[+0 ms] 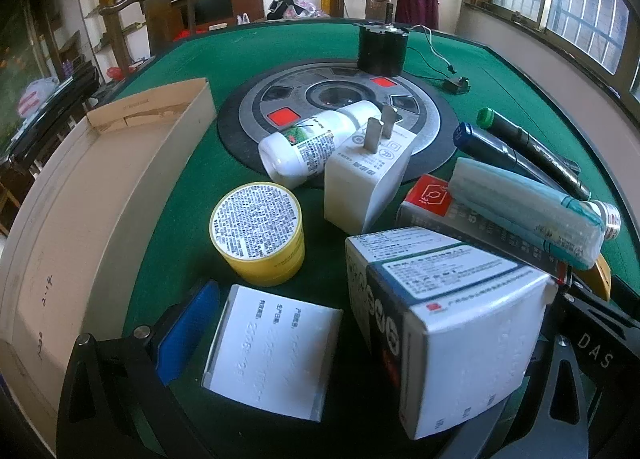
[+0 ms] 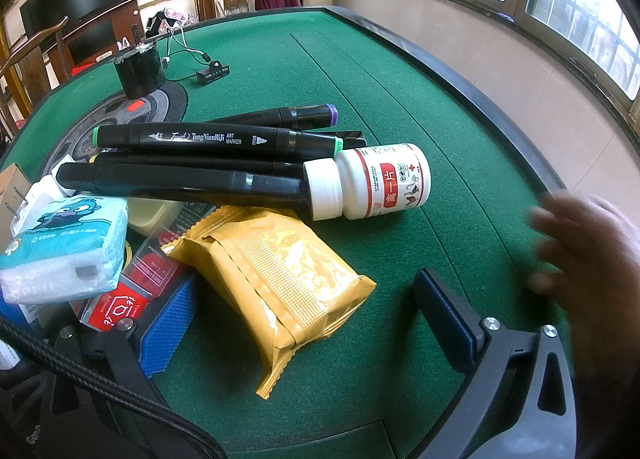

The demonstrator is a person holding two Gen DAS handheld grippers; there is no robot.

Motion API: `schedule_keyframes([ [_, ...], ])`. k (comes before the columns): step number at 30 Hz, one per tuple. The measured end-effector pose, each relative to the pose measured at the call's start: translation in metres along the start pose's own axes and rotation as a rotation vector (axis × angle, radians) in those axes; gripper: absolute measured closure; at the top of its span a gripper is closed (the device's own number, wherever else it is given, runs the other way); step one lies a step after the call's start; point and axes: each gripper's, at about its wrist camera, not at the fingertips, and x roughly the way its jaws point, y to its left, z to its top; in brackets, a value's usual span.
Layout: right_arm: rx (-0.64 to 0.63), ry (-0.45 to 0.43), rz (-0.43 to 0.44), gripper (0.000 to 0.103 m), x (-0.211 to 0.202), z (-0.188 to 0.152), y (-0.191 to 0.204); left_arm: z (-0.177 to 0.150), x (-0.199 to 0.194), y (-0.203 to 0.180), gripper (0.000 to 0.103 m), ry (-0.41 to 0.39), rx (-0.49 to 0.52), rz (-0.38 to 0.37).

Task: Organize objects
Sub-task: 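Grasp the white-and-blue medicine box with the left tool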

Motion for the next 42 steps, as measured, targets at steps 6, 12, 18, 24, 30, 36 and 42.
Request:
schedule_keyframes([
  [6,0.0,0.0,0.0,0.0,0.0,0.0,0.0,-0.002,-0.003,0.0,0.002,0.003,0.017,-0.028],
  [12,0.0,0.0,0.0,0.0,0.0,0.0,0.0,-0.021,-0.059,0.022,0.003,-0.1,0.037,-0.099],
  [18,0.0,0.0,-0.001,0.0,0.0,0.001,0.0,-0.042,-0.127,0.055,0.002,-0.267,0.101,-0.085],
  [24,-0.066,0.018,0.046,0.0,0.0,0.004,-0.001,-0.05,-0.118,0.064,0.002,-0.204,0.099,-0.101],
  [30,-0.145,0.086,0.097,0.0,0.001,0.007,-0.003,-0.057,-0.099,0.038,0.003,-0.117,0.108,-0.213],
  [36,0.027,-0.103,0.279,0.001,-0.031,0.001,-0.04,-0.056,-0.087,0.011,0.003,-0.135,0.142,-0.201],
  [42,0.082,-0.195,0.266,0.001,-0.046,0.003,-0.055,-0.049,-0.072,-0.002,0.008,-0.12,0.184,-0.17],
])
